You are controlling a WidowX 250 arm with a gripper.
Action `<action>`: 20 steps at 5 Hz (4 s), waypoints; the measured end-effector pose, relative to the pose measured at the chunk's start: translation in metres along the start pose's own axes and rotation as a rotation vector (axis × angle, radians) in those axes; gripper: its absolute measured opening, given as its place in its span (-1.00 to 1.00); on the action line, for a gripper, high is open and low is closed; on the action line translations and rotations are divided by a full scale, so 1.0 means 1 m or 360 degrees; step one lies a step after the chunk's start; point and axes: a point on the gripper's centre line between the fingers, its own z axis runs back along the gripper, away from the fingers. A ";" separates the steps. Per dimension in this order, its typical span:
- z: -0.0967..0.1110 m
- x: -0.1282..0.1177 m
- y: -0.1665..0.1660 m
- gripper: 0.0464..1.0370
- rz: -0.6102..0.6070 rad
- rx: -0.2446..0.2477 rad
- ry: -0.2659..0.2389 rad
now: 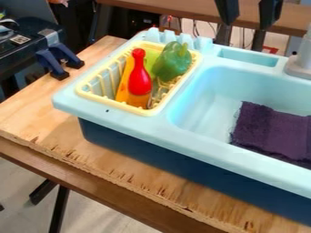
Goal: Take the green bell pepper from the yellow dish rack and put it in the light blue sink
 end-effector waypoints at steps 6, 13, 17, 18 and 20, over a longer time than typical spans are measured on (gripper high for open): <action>0.001 -0.022 0.034 0.95 -0.0018 0.0642 0.0264; 0.001 -0.023 0.056 0.95 -0.0031 0.0626 0.0326; -0.019 -0.035 0.064 0.95 -0.0022 0.0718 0.0510; -0.027 -0.039 0.064 0.95 -0.0033 0.0720 0.0569; -0.034 -0.037 0.073 0.25 -0.0015 0.0724 0.0550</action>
